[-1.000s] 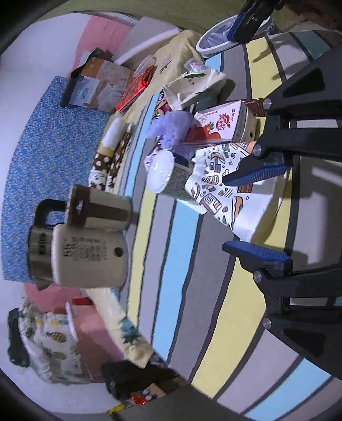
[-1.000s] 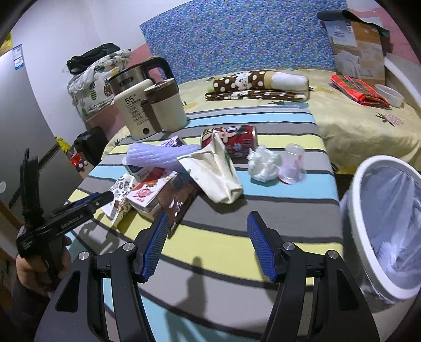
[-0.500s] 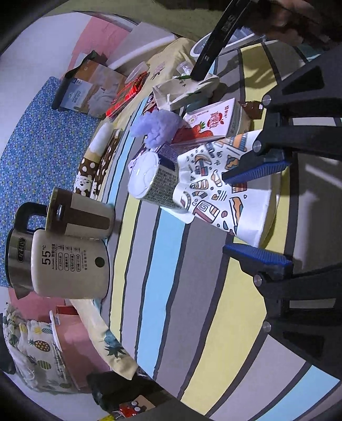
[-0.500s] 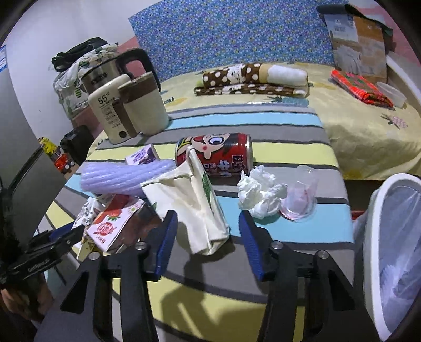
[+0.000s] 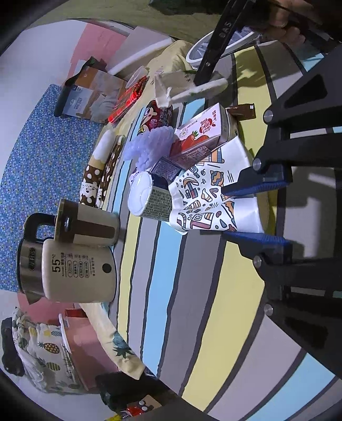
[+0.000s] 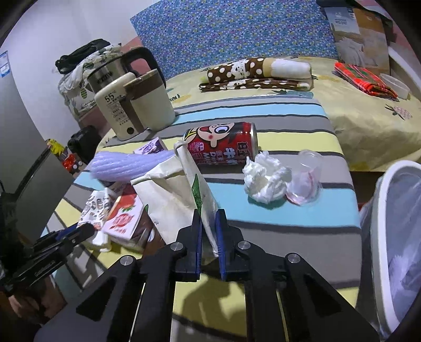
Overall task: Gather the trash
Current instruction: 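Grasp the patterned paper cup with the left tool while the right tool grasps the cloth bag, then carry the paper cup and cloth bag to the bin and release both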
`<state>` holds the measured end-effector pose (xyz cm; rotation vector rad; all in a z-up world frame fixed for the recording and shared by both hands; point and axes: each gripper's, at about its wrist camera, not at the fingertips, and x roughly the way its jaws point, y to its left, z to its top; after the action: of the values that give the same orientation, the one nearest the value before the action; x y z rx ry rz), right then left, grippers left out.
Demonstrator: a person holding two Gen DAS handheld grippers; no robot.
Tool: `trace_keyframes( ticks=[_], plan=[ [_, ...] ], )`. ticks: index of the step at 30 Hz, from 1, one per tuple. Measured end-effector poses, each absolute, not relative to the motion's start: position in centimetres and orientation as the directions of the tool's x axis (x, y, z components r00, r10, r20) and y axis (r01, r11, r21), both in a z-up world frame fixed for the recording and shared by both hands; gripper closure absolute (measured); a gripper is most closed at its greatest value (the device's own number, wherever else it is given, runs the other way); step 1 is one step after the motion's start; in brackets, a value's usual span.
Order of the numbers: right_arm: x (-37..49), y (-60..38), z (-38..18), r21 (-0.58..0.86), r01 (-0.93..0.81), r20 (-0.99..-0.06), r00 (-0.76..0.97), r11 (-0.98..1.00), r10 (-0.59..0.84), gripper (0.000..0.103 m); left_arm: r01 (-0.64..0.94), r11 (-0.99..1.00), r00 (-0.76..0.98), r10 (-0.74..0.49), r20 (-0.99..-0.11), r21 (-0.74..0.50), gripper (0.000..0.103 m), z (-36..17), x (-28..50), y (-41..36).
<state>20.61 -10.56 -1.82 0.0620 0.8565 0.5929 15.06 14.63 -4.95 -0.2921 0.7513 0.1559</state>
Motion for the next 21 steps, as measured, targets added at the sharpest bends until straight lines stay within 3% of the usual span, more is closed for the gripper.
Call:
trace_keyframes(
  ticks=[7,21],
  plan=[
    [18.5,-12.2,-0.9,0.298,-0.455,-0.679,0.517,0.839,0.522,0.091,-0.248,0.946,0.74,0.048,-0.671,-0.206,0.082,-3.8,13.2,13.9],
    [15.3,-15.4,0.4,0.304,-0.414,-0.658,0.56,0.858,0.503,0.091,-0.175,0.964,0.773,0.008,-0.635,-0.2,0.083,-0.9,9.9,9.8]
  ],
)
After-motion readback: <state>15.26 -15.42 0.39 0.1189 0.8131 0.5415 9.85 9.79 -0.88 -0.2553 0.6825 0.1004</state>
